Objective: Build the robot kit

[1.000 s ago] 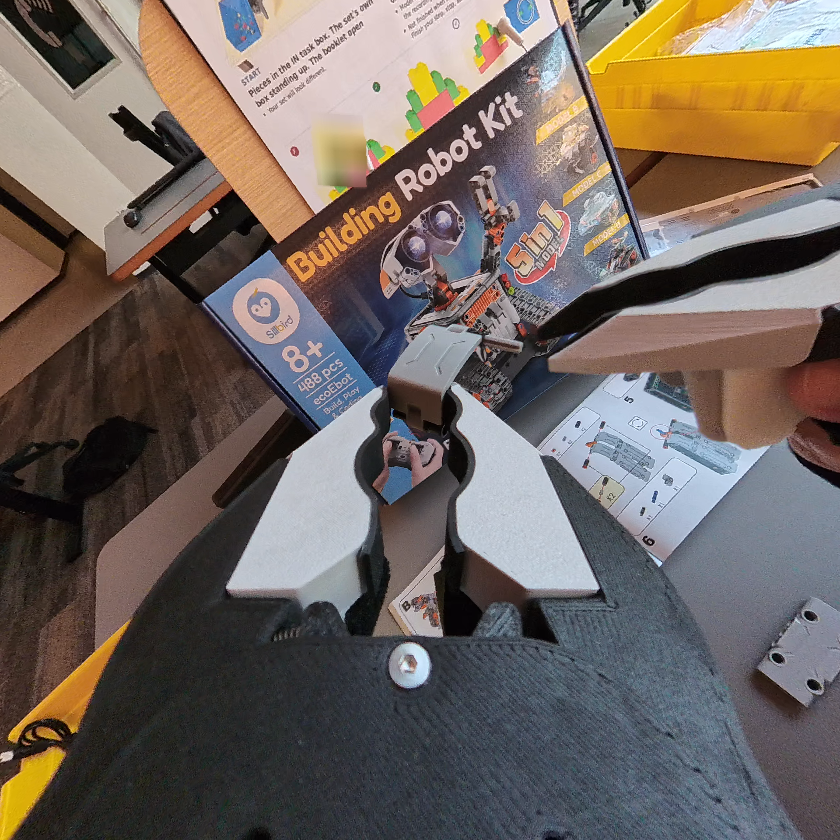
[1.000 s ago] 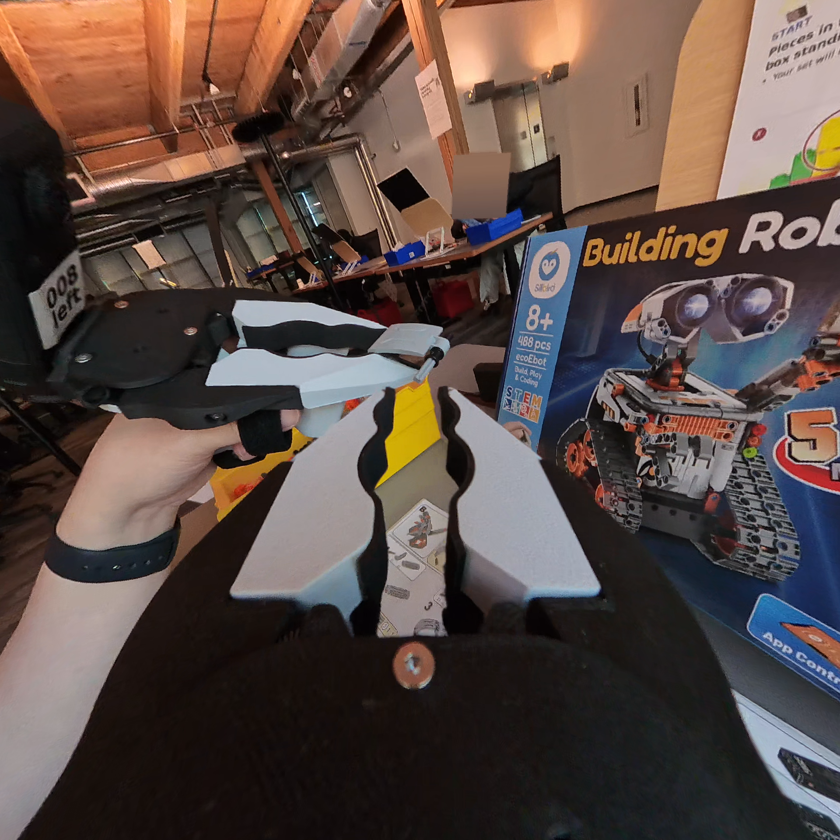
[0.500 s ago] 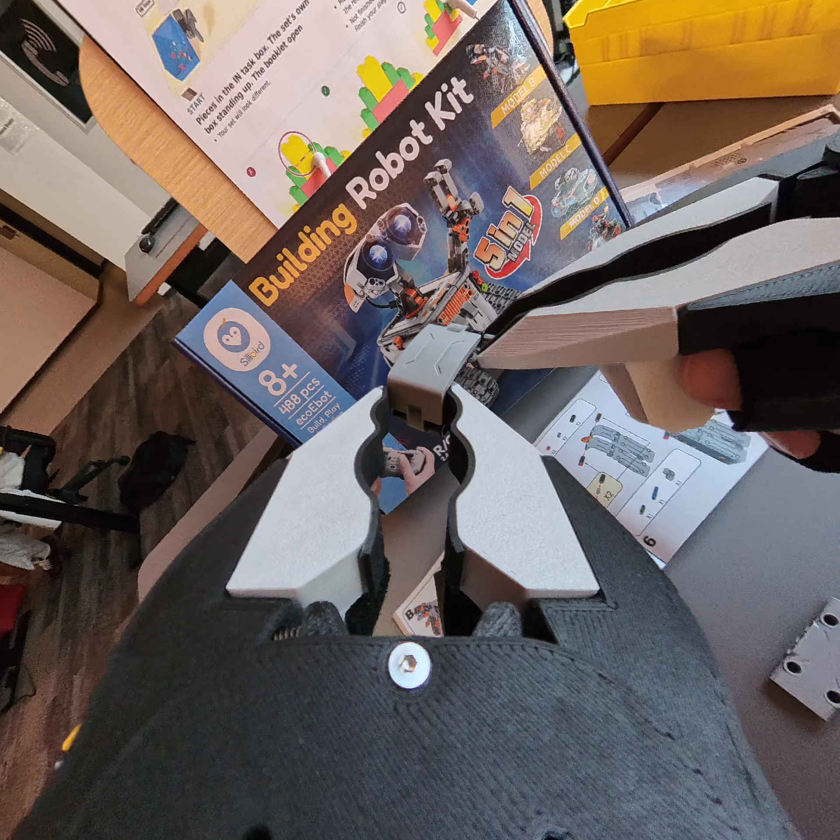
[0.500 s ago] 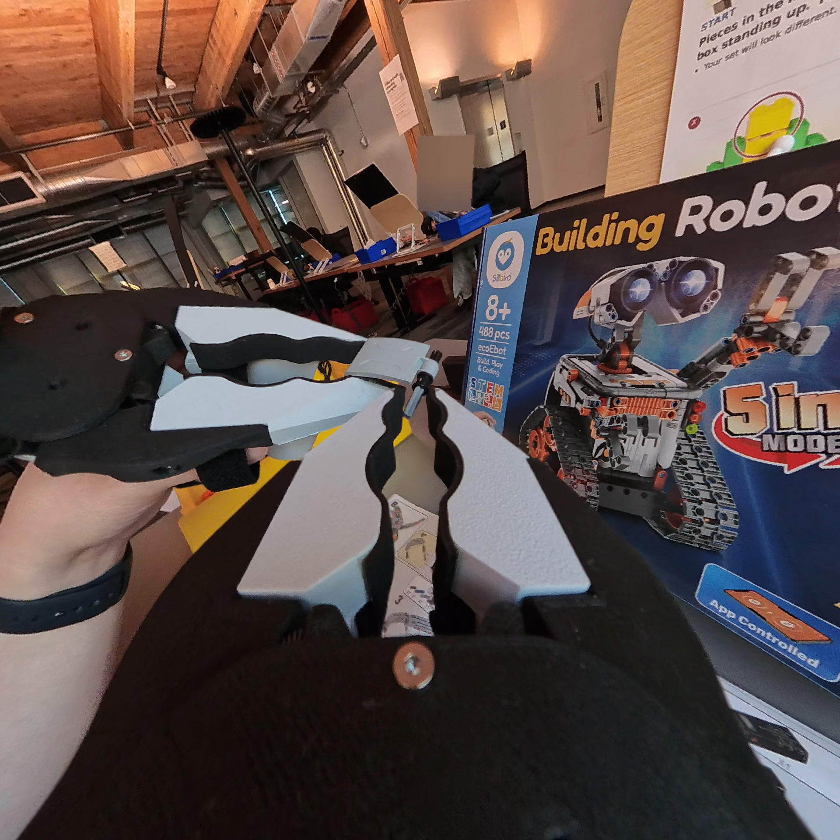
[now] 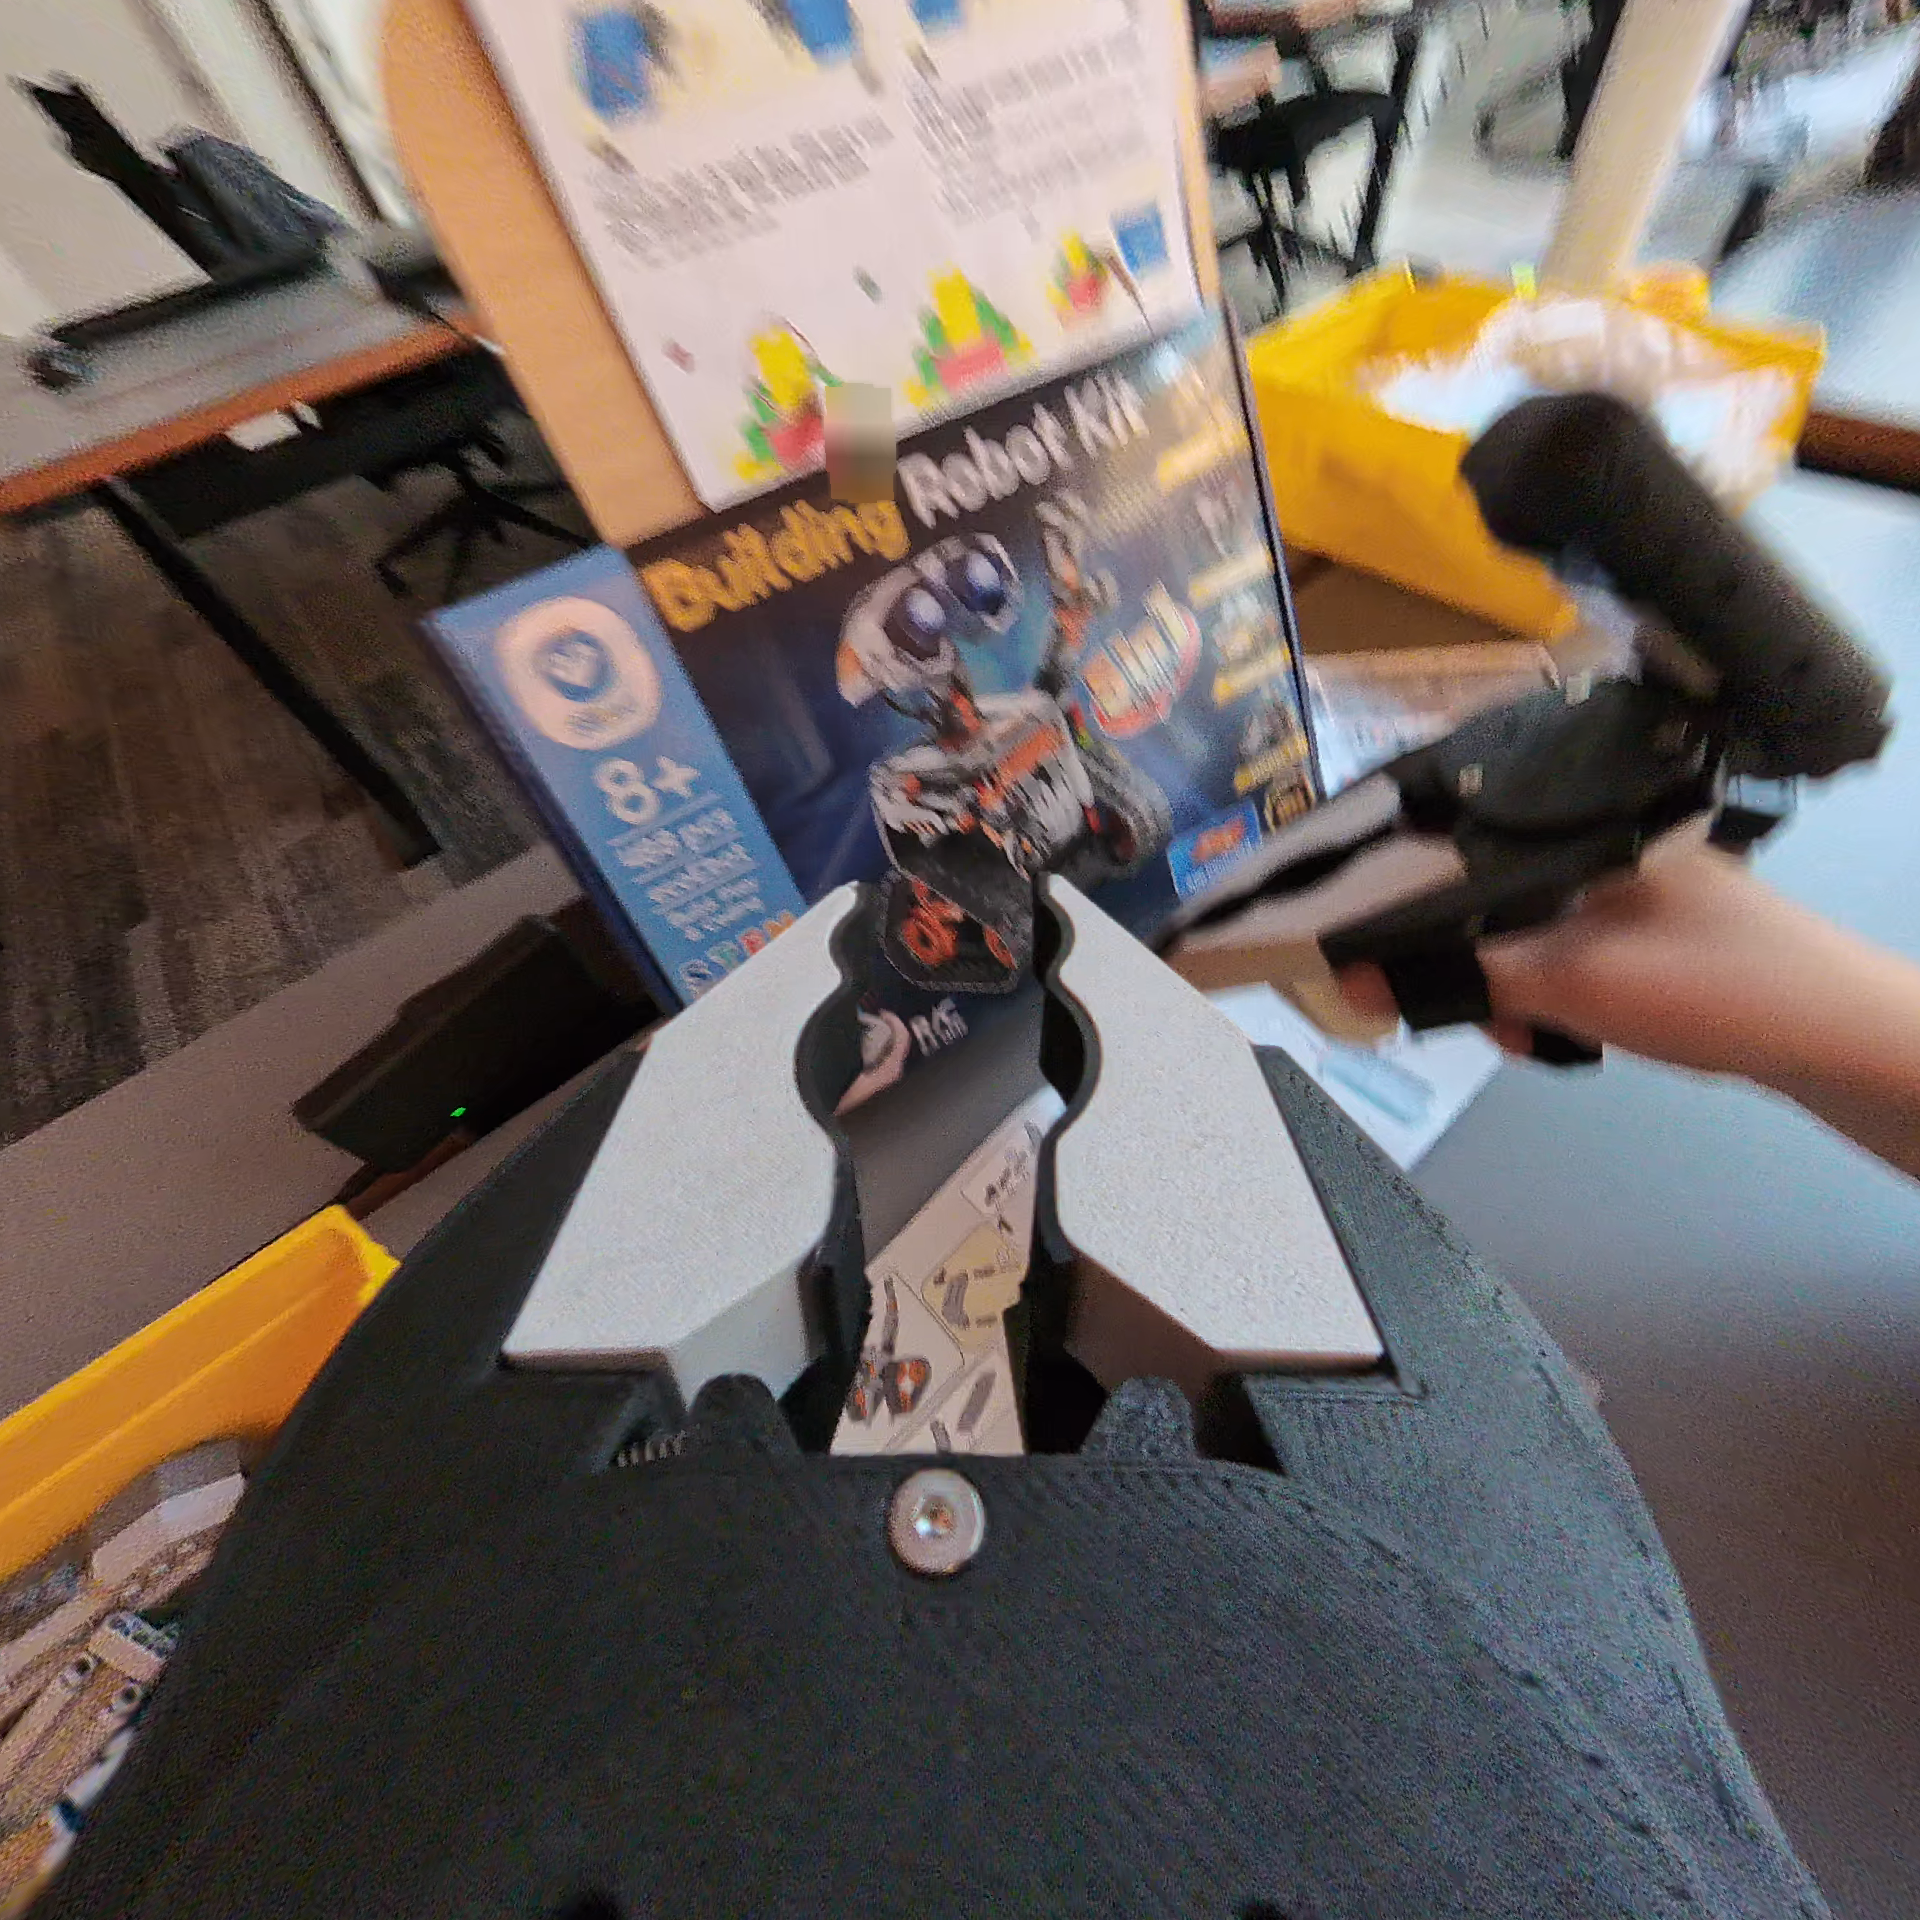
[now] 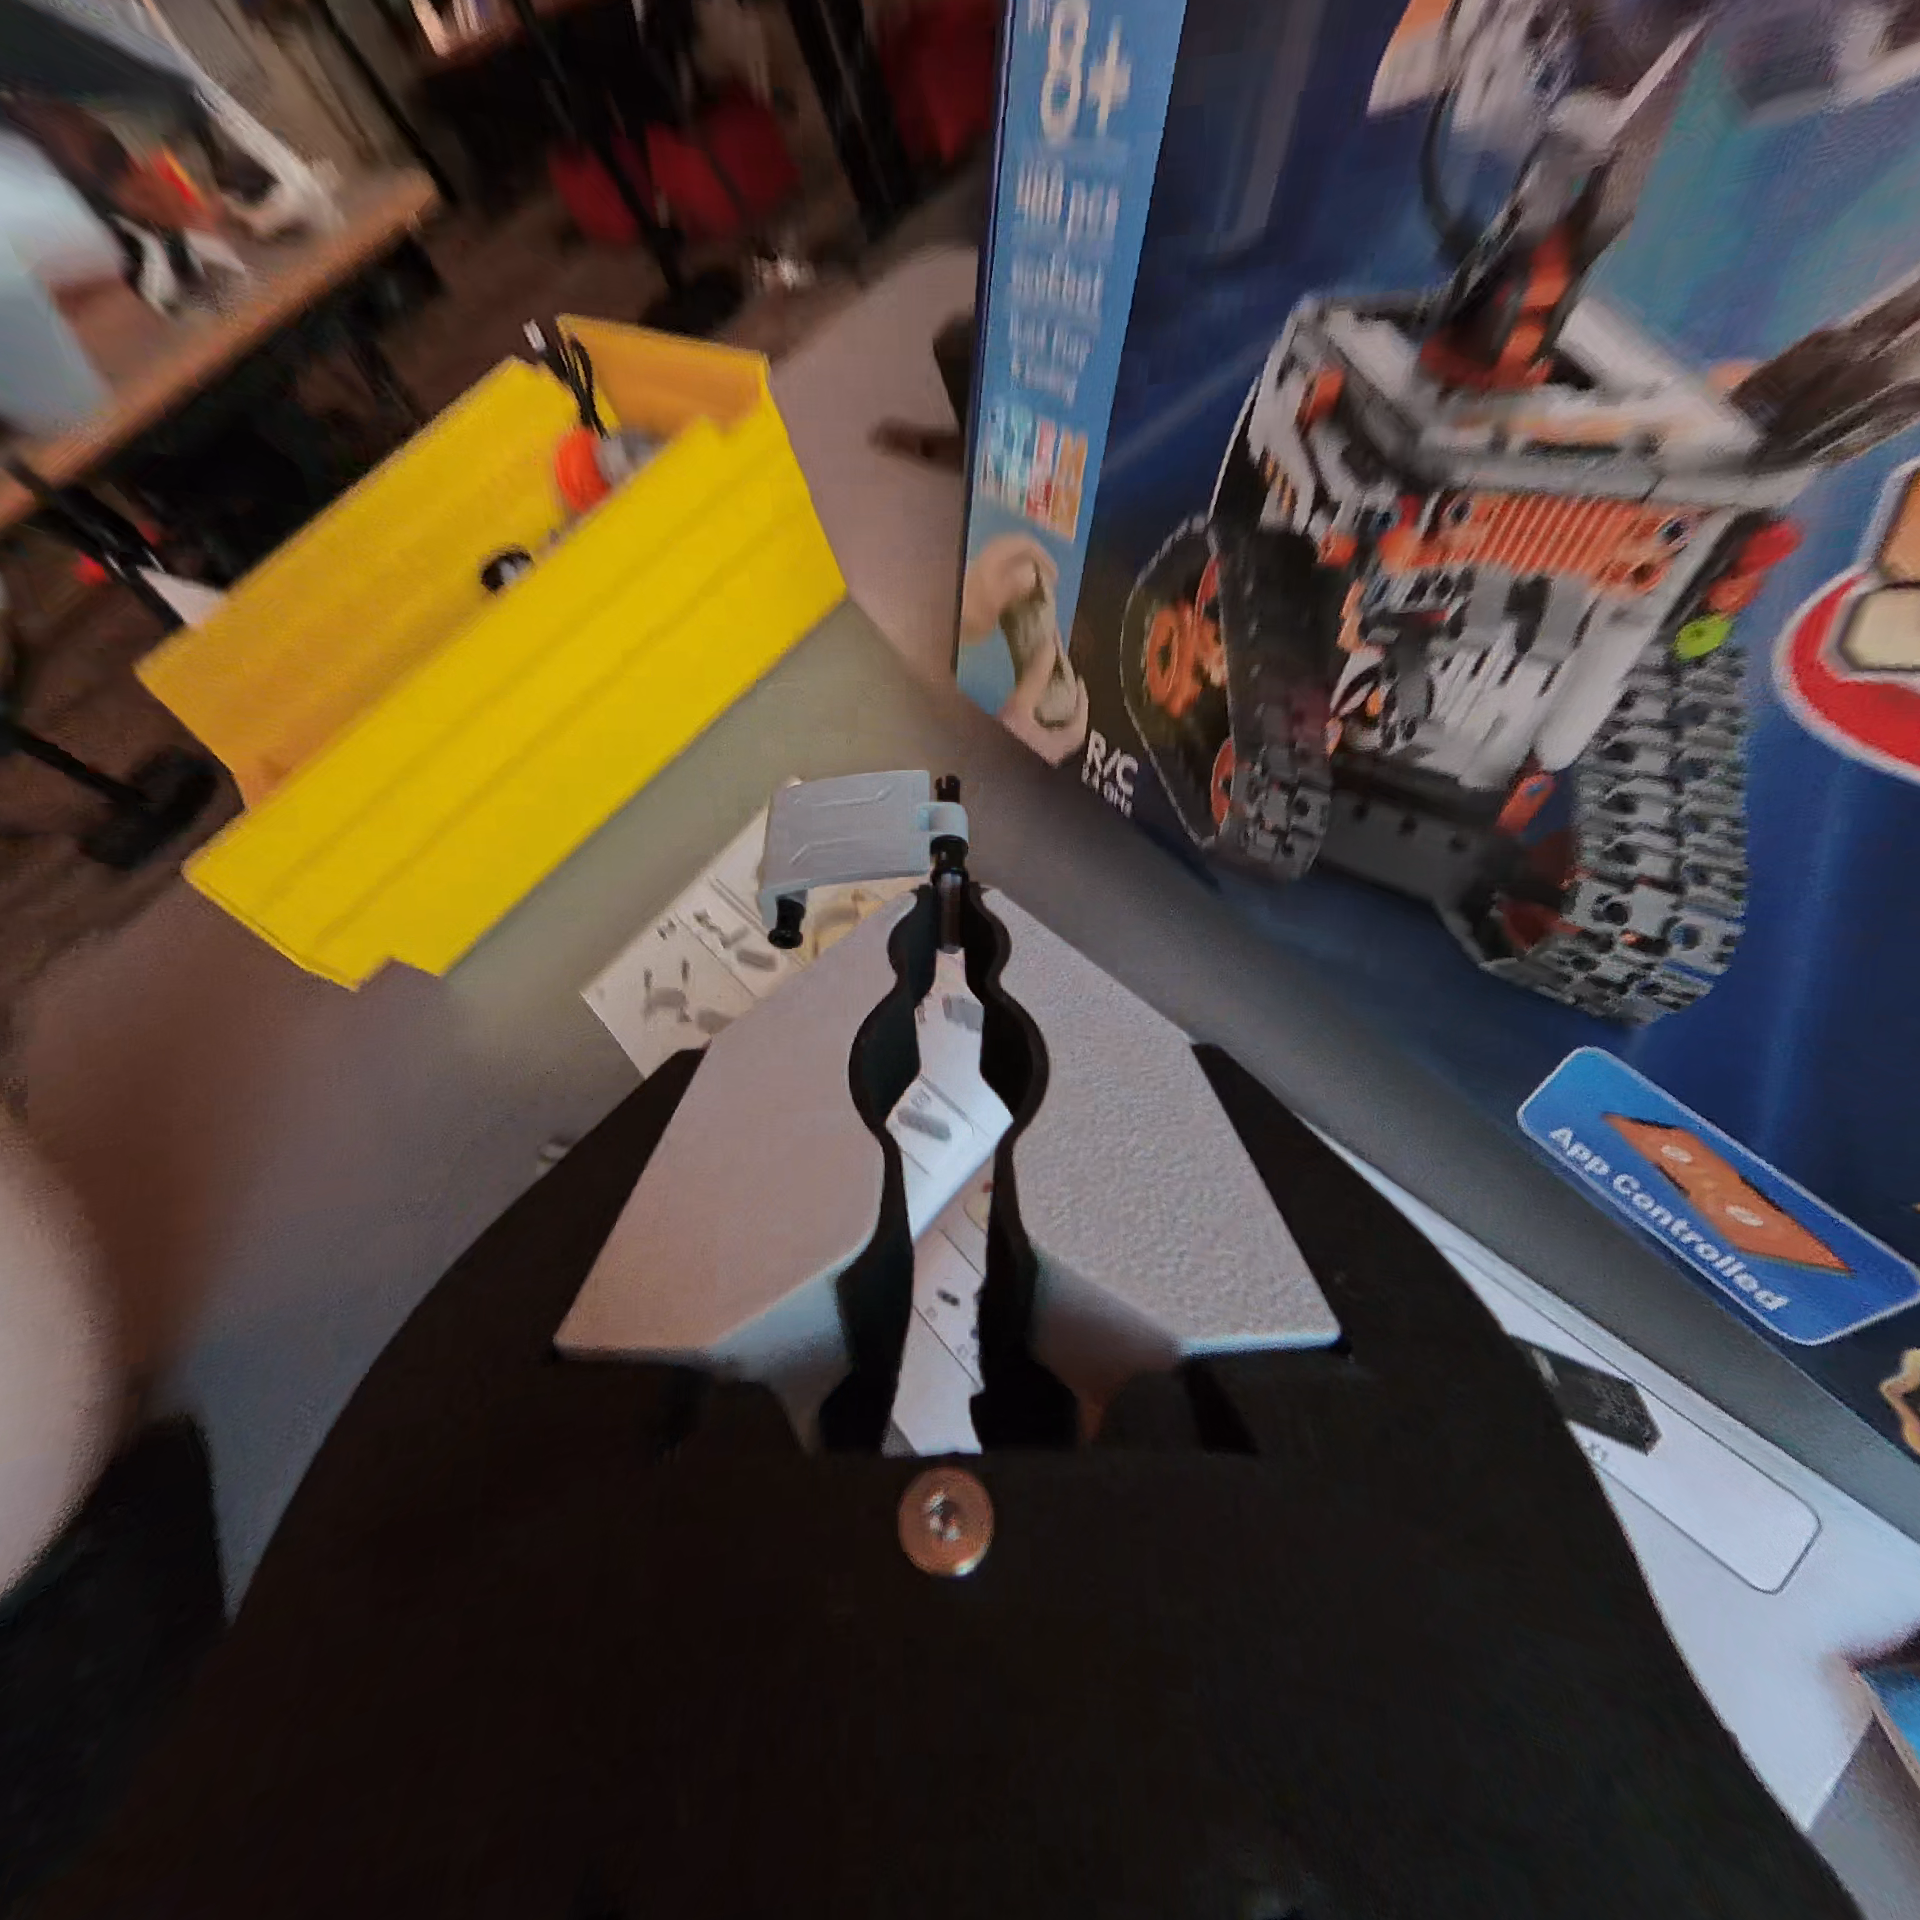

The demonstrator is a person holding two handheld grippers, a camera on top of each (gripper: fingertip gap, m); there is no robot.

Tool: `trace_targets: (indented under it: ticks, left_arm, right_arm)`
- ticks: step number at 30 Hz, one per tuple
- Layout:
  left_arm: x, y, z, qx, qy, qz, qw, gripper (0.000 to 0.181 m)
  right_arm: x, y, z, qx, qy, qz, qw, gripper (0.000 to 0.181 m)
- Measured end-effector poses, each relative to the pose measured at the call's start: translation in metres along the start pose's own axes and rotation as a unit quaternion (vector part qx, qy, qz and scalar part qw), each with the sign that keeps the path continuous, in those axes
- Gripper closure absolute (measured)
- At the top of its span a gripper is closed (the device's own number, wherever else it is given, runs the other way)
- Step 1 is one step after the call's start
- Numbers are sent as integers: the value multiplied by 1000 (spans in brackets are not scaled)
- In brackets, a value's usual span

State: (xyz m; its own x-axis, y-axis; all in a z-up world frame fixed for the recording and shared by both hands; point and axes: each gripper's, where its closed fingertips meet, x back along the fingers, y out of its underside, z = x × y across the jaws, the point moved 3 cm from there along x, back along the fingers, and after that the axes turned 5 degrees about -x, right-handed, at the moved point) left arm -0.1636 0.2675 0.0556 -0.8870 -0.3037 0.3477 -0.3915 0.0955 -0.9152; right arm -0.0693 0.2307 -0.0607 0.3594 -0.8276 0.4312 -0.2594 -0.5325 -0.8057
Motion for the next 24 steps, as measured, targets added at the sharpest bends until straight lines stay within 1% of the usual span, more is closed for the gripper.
trace_targets:
  ticks: [3, 6, 9, 11, 13, 24]
  left_arm:
    - [26, -19, -26, 67, -48, 91, 992, 164]
    - [51, -31, -42, 119, -65, 170, 976, 181]
    - [71, -40, -49, 156, -55, 233, 958, 181]
    - [77, -41, -50, 172, -43, 246, 953, 181]
    - [78, -41, -51, 176, -41, 244, 953, 181]
    - [70, -41, -44, 163, -30, 227, 960, 181]
  right_arm:
    - [-13, 15, -2, 26, 21, -42, 999, 179]
    - [-21, 25, -2, 45, 56, -68, 995, 179]
    - [-28, 33, -3, 36, 61, -84, 994, 179]
    - [-29, 35, -2, 26, 59, -87, 994, 179]
    - [-29, 35, -1, 21, 61, -88, 994, 179]
    - [-29, 34, -6, 21, 61, -88, 994, 179]
